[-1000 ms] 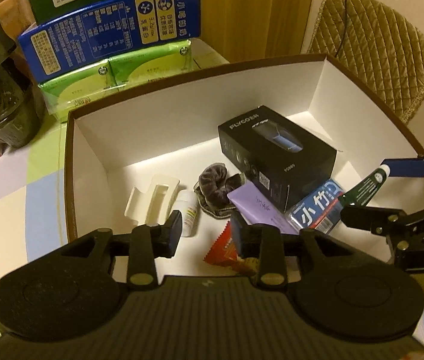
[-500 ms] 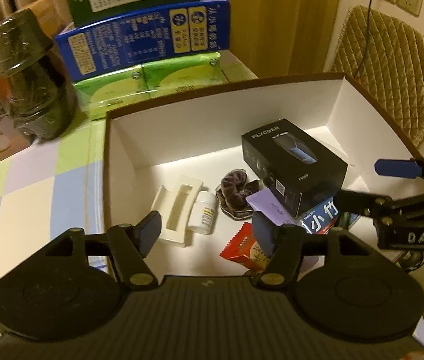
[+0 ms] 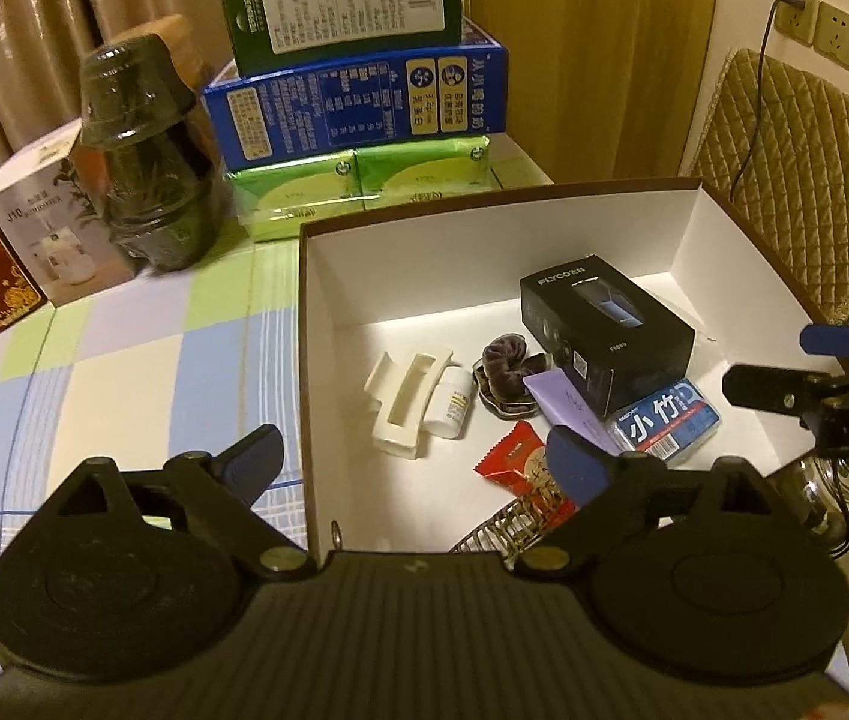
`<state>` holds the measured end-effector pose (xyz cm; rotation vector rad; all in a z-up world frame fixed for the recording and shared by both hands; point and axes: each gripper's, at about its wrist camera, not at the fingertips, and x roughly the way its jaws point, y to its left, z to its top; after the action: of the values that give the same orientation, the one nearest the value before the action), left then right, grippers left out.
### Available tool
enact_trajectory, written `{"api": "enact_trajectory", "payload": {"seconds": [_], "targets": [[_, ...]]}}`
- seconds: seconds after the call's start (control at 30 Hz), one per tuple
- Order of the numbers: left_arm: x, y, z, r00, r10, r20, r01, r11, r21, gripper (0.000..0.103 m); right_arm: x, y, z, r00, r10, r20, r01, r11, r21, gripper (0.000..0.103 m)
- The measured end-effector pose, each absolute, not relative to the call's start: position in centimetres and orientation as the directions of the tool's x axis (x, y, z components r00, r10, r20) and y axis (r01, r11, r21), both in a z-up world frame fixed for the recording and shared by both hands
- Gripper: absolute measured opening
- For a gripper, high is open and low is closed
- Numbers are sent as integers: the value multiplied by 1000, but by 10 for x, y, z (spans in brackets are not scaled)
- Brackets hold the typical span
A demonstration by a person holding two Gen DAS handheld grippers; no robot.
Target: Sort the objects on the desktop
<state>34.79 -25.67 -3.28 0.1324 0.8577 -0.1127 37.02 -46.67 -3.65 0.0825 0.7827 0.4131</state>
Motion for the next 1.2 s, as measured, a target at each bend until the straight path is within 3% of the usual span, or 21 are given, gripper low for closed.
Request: {"api": "enact_trajectory", "payload": {"seconds": [0.57, 0.87, 1.2], "targets": [[302, -235, -6, 688, -58, -724, 177, 980, 89, 102, 304, -444, -13, 676, 306, -670, -252, 951, 180, 101], [263, -211, 0, 713, -43, -700, 186, 974, 129, 102, 264, -423, -4, 701, 240, -672, -201, 970, 136, 101], [211, -176, 5, 700, -65, -711, 189, 977, 97, 102, 217, -403, 3, 686, 283, -670, -219, 959, 181, 101]]}}
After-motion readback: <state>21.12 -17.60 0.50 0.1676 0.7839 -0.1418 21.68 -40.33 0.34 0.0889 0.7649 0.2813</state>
